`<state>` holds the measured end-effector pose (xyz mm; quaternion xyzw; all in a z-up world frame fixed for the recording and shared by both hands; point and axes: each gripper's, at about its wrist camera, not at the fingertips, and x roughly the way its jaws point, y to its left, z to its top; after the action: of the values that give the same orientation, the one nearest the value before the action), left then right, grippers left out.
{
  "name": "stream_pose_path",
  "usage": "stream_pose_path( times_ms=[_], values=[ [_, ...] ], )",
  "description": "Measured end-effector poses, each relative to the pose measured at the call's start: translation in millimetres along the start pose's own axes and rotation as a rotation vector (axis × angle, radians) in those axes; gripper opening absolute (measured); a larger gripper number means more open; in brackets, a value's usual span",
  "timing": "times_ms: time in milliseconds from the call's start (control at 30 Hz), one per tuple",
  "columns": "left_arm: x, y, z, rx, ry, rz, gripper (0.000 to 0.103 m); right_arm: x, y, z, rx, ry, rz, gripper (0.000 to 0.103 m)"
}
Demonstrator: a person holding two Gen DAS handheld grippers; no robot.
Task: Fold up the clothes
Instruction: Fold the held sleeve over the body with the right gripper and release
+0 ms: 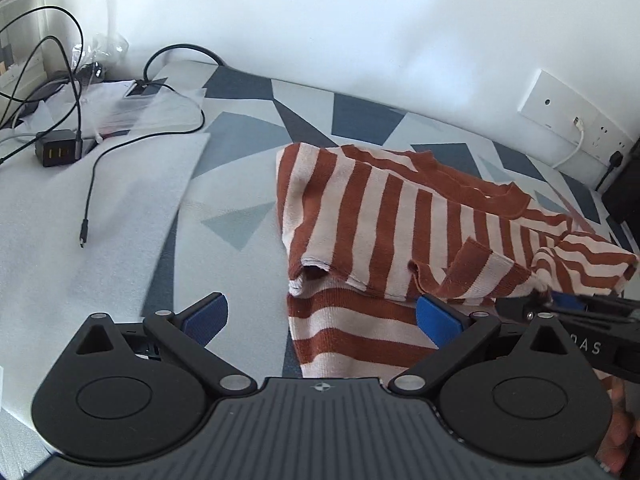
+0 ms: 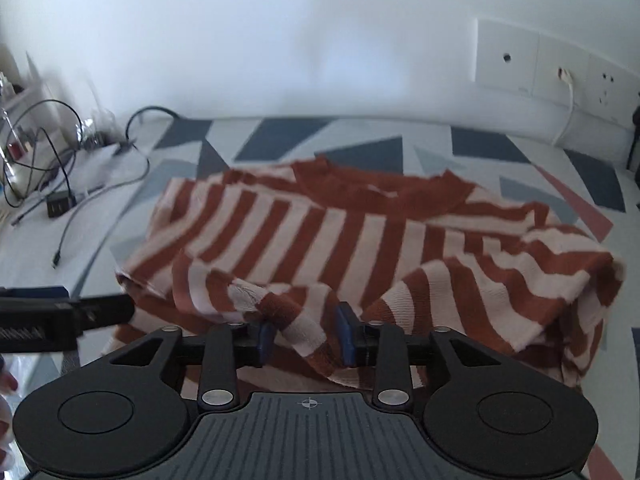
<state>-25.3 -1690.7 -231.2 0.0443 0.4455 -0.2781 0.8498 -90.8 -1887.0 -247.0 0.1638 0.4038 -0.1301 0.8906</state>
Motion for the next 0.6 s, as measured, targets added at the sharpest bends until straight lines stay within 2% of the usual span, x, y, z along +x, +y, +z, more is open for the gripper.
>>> stream_pose_path(
  times_ms=[33, 100, 133, 167, 233, 400, 500, 567, 600],
  values=[
    [2, -2, 0, -0.001, 0.005, -0.005, 0.102, -2, -3, -1, 0.009, 0.004, 0.001, 0.034],
    [6, -4, 1, -0.011, 0.023, -0.023, 0.102, -7, -7, -6, 0.022, 0.009, -0.006, 0.043],
    [8, -6, 1, -0.017, 0.035, -0.034, 0.102, -8, -9, -9, 0.026, 0.013, -0.014, 0.050],
    [9, -7, 1, -0.024, 0.046, -0.045, 0.102, -9, -10, -12, 0.031, 0.018, -0.022, 0.053],
    [12, -9, 0, -0.039, 0.071, -0.069, 0.102, -6, -13, -17, 0.042, 0.040, -0.026, 0.053],
    [17, -17, -3, -0.107, 0.158, -0.150, 0.102, -10, -12, -29, 0.027, 0.025, -0.032, 0.056],
    [17, -23, -5, -0.117, 0.183, -0.173, 0.102, -12, -9, -29, 0.020, 0.022, -0.009, 0.066],
    [16, -27, -8, -0.127, 0.192, -0.186, 0.102, -16, -10, -28, 0.030, 0.008, 0.025, 0.078],
    [16, -28, -9, -0.138, 0.197, -0.200, 0.102, -19, -10, -28, 0.031, 0.003, 0.036, 0.081]
  ],
)
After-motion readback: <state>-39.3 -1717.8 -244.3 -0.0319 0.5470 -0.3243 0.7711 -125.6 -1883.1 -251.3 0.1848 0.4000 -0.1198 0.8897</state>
